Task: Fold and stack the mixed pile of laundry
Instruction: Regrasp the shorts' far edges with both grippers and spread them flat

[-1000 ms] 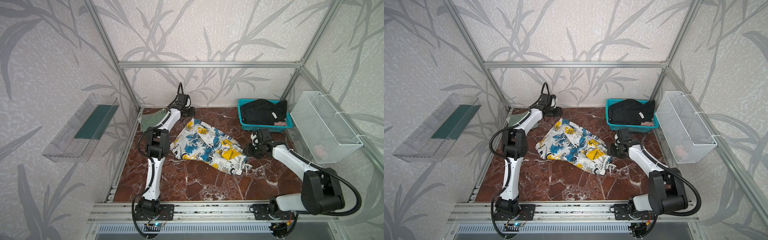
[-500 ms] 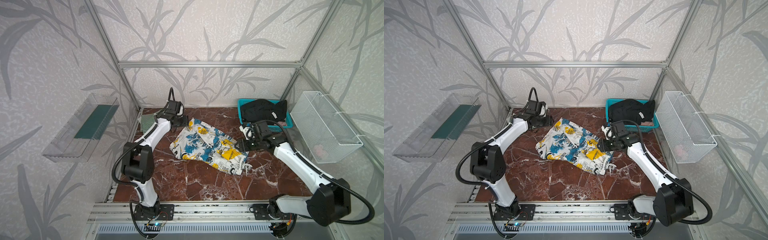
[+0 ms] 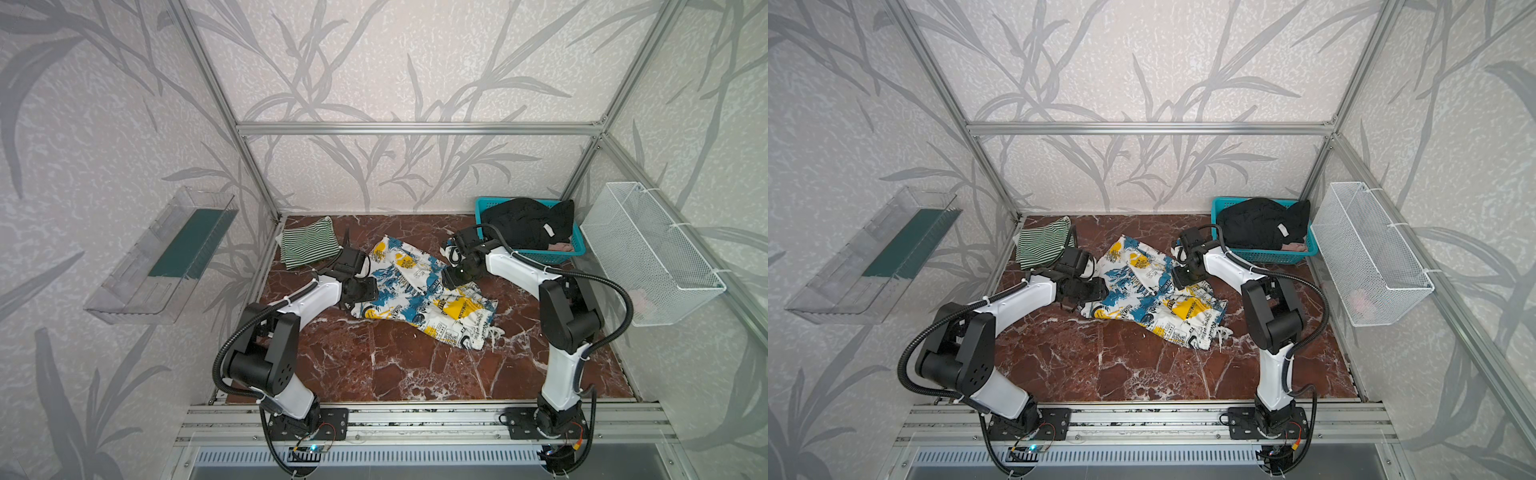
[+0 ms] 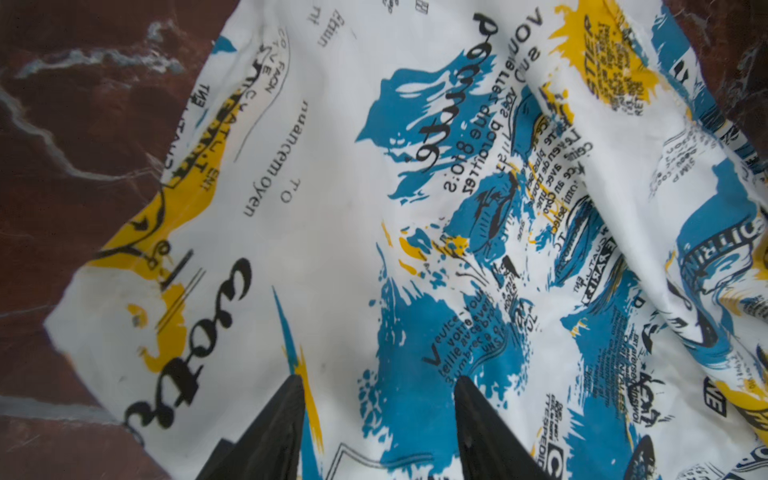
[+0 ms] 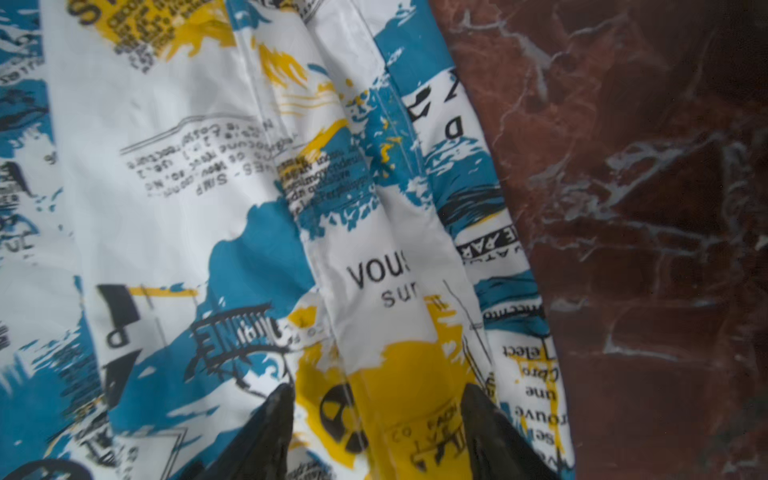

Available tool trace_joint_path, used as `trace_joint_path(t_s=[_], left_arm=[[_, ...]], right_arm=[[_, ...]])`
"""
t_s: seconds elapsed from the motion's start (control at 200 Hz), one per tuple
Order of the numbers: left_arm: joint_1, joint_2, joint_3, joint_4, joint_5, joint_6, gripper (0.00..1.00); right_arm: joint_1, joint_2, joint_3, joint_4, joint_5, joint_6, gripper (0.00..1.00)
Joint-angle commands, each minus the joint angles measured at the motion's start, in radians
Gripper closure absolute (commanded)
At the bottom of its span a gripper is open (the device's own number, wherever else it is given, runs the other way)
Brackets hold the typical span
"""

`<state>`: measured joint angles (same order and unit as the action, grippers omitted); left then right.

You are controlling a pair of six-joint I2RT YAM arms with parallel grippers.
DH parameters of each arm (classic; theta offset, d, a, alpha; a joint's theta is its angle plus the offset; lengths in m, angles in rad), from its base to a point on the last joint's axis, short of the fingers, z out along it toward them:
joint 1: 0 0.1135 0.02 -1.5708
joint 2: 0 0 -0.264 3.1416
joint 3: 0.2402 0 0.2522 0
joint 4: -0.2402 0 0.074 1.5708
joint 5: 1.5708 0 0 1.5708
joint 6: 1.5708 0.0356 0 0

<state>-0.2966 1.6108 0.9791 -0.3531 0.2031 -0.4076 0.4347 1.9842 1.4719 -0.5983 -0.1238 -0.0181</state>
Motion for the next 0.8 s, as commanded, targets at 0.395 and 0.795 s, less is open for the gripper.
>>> trace_joint_path(t_s=[0.395,0.795], left_arm=[[-0.004,0.059,0.044,0.065,0.006,-0.046,0.48],[-0.004,0.007,0.039,0.030,-0.007,-0.029,0.47]], right_arm=[[-0.070,0.067,0.105,-0.045,-0.071,0.019,0.96],[-0.157,0.225,0.197,-0.088,-0.114,0.113,0.97]])
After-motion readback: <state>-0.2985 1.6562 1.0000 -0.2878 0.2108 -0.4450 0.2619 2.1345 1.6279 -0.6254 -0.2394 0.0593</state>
